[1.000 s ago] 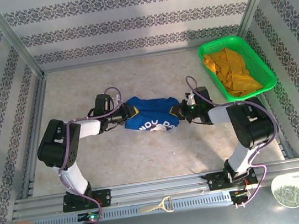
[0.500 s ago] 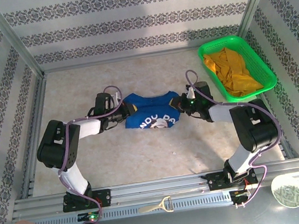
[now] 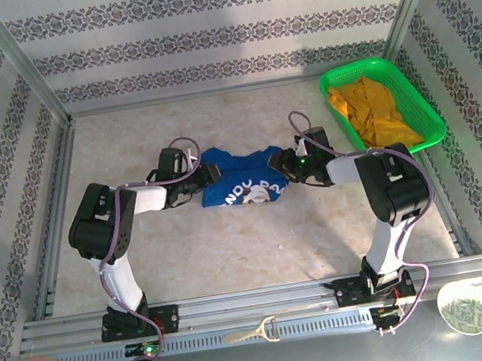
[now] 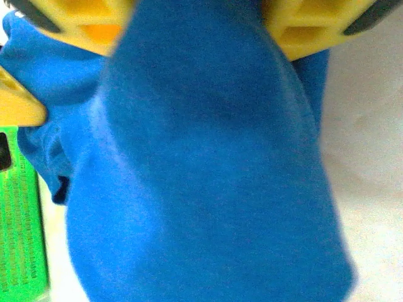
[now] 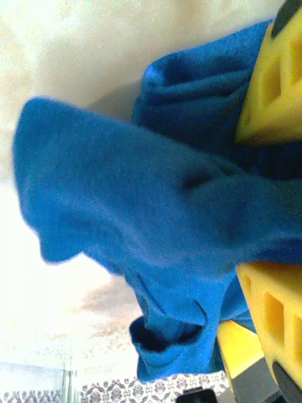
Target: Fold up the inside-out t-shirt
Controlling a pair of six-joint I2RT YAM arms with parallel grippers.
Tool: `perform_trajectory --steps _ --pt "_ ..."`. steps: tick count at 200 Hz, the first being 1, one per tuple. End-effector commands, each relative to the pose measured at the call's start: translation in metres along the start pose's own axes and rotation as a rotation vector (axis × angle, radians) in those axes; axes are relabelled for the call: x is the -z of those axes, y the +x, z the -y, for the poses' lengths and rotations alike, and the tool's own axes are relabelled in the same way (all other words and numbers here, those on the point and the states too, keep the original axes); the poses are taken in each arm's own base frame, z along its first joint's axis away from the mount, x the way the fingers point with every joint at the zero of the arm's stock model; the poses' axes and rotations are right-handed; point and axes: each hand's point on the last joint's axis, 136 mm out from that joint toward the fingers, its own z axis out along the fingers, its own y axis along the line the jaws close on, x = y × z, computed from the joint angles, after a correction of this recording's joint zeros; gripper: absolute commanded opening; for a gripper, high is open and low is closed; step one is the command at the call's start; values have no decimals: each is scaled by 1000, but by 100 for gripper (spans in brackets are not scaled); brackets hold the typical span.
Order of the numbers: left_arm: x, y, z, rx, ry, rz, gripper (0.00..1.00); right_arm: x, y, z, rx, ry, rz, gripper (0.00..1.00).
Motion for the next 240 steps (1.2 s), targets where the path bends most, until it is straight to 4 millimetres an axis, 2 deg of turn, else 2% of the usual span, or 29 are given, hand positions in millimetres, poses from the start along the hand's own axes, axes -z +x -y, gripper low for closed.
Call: perform_trajectory --steps 1,16,30,36,51,73,85,100,112,128,160,193,215,230,240 --pt "14 -24 1 -3 -26 66 52 25 -20 -14 28 10 57 53" --pt "28 -41 16 -9 3 110 67 49 -27 -25 38 6 101 56" --pt "43 -55 31 -22 27 146 75 65 -28 -37 41 -6 116 55" --pt "49 -60 37 -22 35 160 76 69 -26 -42 45 -12 110 52" --pt "64 -70 58 -31 79 184 77 73 -17 -57 52 -40 83 37" --pt "72 -69 94 -28 179 166 75 62 0 -80 60 -87 34 20" --pt "64 -59 113 -40 234 124 75 46 13 -92 68 -107 -2 14" --pt "46 -46 125 -37 281 63 75 25 22 -104 84 -124 -25 12" --pt "31 -43 118 -17 277 54 74 9 22 -104 83 -128 -22 11" --pt "13 -46 101 0 249 71 74 -7 9 -99 72 -128 11 10" --pt "-28 -58 77 3 200 50 73 -41 -20 -58 3 -74 43 7" --pt "-47 -61 40 12 107 41 72 -61 -45 -35 -23 -60 76 7" --pt "-48 -53 23 34 82 21 72 -62 -49 -30 -49 -67 70 12" --pt "-42 -53 25 40 93 24 72 -50 -52 -38 -40 -97 75 19" --pt "-34 -58 34 37 120 41 72 -36 -55 -52 -25 -136 82 22"
